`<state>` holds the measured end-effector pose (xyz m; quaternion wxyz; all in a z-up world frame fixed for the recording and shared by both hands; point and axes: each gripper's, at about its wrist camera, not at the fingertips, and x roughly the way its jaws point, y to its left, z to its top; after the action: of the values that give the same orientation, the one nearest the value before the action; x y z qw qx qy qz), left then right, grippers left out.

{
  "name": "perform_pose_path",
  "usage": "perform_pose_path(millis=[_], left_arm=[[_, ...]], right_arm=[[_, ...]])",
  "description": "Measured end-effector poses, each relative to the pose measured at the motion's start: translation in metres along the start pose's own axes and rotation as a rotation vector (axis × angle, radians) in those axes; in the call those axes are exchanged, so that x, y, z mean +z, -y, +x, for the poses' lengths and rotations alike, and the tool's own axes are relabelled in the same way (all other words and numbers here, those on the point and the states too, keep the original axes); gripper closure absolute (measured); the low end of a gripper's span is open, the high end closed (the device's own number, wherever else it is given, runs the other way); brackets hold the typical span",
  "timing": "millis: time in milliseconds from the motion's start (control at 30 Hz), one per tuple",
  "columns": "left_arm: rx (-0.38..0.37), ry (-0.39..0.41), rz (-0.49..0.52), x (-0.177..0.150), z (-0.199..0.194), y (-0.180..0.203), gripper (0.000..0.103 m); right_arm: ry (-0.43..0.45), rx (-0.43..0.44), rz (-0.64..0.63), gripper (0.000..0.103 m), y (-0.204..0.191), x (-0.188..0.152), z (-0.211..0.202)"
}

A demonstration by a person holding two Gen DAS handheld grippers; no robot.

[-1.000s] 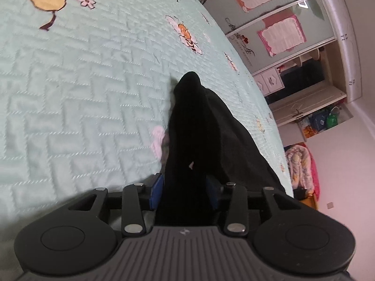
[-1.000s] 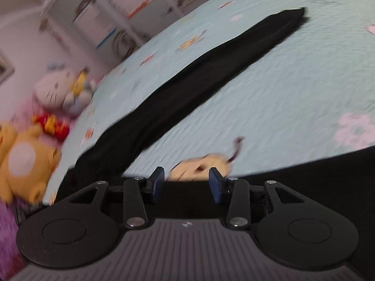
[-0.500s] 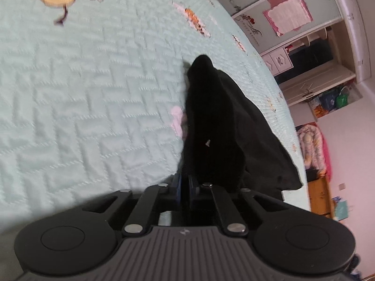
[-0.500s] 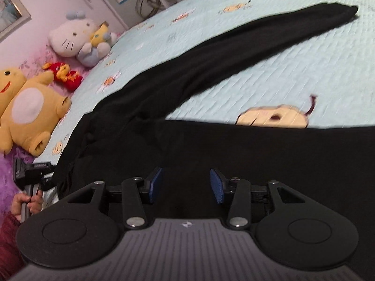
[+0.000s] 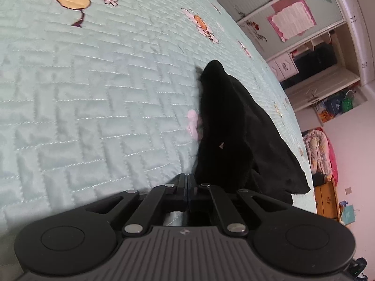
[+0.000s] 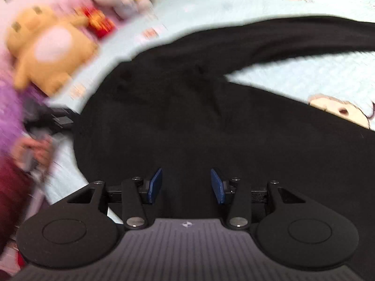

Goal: Fold clothes

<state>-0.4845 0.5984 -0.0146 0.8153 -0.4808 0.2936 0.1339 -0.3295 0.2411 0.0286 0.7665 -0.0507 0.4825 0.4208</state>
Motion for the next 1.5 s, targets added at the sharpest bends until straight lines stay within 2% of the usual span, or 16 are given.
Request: perform_pose_path(millis=[167, 300, 367, 467, 533, 567, 667, 900, 967, 1100, 1133, 1167, 1233, 1300, 1367, 1500], left_arm=[[0.049, 0.148, -0.038, -0.005, -0.032, -0.005, 0.102], [-0.077, 0.27, -0.002, -0.018, -0.061, 0.016, 0.101], [-0.133, 0.239, 0.094, -0.025, -0.062, 0.04, 0.09], [-0.08, 0.154, 0.183, -0.031, -0.047, 0.058, 0.085], [-0.024, 0.09, 0.174, -0.032, -0.035, 0.055, 0.09], [-0.004, 0.071, 0.153, -0.033, -0.032, 0.051, 0.103], [0.008, 0.067, 0.175, -0.038, -0.04, 0.051, 0.103], [0.206, 0.022, 0.234, -0.036, -0.04, 0.039, 0.103], [0.209, 0.034, 0.207, -0.034, -0.044, 0.036, 0.103], [0.153, 0.187, 0.173, -0.039, -0.073, 0.05, 0.103], [0.116, 0.208, 0.187, -0.039, -0.075, 0.057, 0.095], [0.098, 0.202, 0.208, -0.039, -0.071, 0.063, 0.078], [0.12, 0.15, 0.257, -0.038, -0.054, 0.072, 0.053], [0.151, 0.079, 0.274, -0.038, -0.033, 0.071, 0.058], [0.137, 0.033, 0.228, -0.038, -0.023, 0.059, 0.093], [0.138, 0.025, 0.219, -0.036, -0.034, 0.049, 0.095]], right_arm=[[0.019, 0.054, 0.037, 0.057, 0.014, -0.003, -0.016], [0.092, 0.101, 0.095, 0.056, 0.025, 0.008, -0.024], [0.096, 0.1, 0.119, 0.056, 0.03, 0.009, -0.021], [0.084, 0.098, 0.134, 0.056, 0.038, -0.001, -0.014], [0.1, 0.105, 0.139, 0.056, 0.041, -0.01, -0.014], [0.108, 0.11, 0.146, 0.056, 0.042, -0.012, -0.015], [0.116, 0.119, 0.161, 0.056, 0.045, -0.018, -0.015], [0.119, 0.122, 0.142, 0.056, 0.045, -0.02, -0.012], [0.122, 0.117, 0.114, 0.056, 0.044, -0.023, -0.013], [0.125, 0.105, 0.062, 0.056, 0.04, -0.027, -0.021], [0.128, 0.105, 0.059, 0.056, 0.04, -0.028, -0.022], [0.131, 0.106, 0.057, 0.055, 0.04, -0.029, -0.024], [0.129, 0.103, 0.049, 0.055, 0.039, -0.029, -0.021], [0.131, 0.097, 0.035, 0.055, 0.038, -0.03, -0.019], [0.135, 0.103, 0.03, 0.055, 0.039, -0.031, -0.019], [0.141, 0.124, 0.04, 0.055, 0.047, -0.033, -0.02]])
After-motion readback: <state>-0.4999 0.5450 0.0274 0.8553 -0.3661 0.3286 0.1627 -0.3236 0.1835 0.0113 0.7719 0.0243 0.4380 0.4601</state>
